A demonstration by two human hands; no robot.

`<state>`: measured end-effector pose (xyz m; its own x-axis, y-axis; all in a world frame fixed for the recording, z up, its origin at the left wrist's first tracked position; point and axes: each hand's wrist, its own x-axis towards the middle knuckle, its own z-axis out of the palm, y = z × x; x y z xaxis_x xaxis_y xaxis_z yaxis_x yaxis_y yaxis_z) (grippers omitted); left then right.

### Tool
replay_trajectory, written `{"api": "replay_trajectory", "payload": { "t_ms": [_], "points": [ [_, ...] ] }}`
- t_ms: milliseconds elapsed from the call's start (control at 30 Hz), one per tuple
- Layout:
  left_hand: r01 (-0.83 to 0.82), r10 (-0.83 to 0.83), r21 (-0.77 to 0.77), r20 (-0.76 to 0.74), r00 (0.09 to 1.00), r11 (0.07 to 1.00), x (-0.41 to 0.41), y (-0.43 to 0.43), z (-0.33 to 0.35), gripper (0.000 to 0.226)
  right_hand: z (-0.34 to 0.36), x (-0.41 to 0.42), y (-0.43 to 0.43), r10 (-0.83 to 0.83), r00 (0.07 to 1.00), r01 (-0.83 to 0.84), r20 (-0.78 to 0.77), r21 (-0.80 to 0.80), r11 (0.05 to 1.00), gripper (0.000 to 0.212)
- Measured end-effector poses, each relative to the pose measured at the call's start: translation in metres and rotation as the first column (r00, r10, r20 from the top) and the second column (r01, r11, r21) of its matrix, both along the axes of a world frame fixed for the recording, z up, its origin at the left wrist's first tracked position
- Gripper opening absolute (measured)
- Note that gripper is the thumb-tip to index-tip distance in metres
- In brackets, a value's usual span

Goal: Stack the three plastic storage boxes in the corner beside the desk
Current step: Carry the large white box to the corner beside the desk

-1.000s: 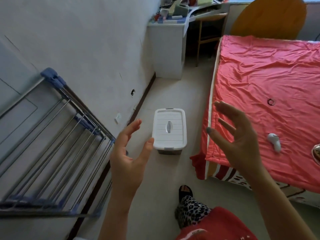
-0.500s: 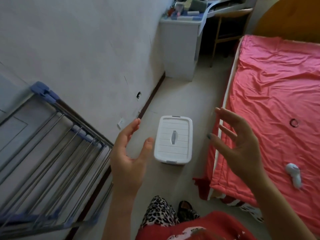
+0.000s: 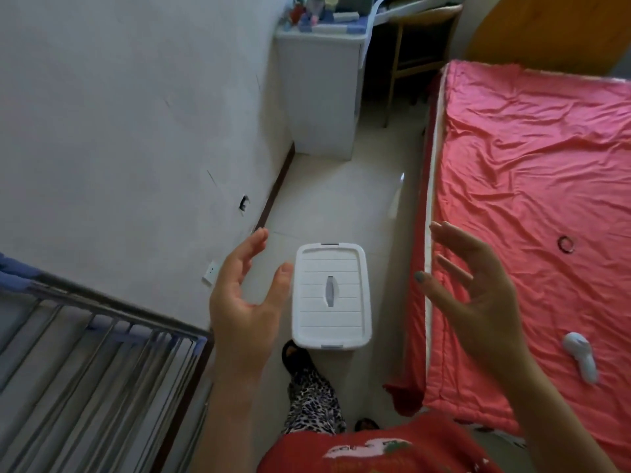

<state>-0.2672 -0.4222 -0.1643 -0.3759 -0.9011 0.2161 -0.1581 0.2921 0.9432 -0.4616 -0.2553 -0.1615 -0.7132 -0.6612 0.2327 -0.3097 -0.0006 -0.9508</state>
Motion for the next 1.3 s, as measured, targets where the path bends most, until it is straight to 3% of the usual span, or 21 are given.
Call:
{"api": "replay_trajectory", "payload": {
  "t_ms": [533, 967, 1300],
  "points": [
    [0.205, -0.212, 0.086, 0.081, 0.974, 0.975, -0.044, -0.17, -0.035, 0.045, -0.026, -0.029, -0.148, -0.127, 0.991, 0.121, 0.035, 0.134, 0.984, 0.064],
    [0.146, -0.182, 0.235, 0.139, 0.973, 0.961, -0.096, -0.194, -0.08, 0.046, -0.084, -0.087, -0.183, -0.136, 0.986, 0.099, 0.096, 0.314, 0.944, 0.062],
    [0.017, -0.124, 0.357, 0.278, 0.953, 0.934, -0.124, -0.199, -0.161, 0.044, -0.191, -0.127, -0.211, -0.081, 0.992, 0.027, 0.096, 0.47, 0.882, 0.063]
  ]
}}
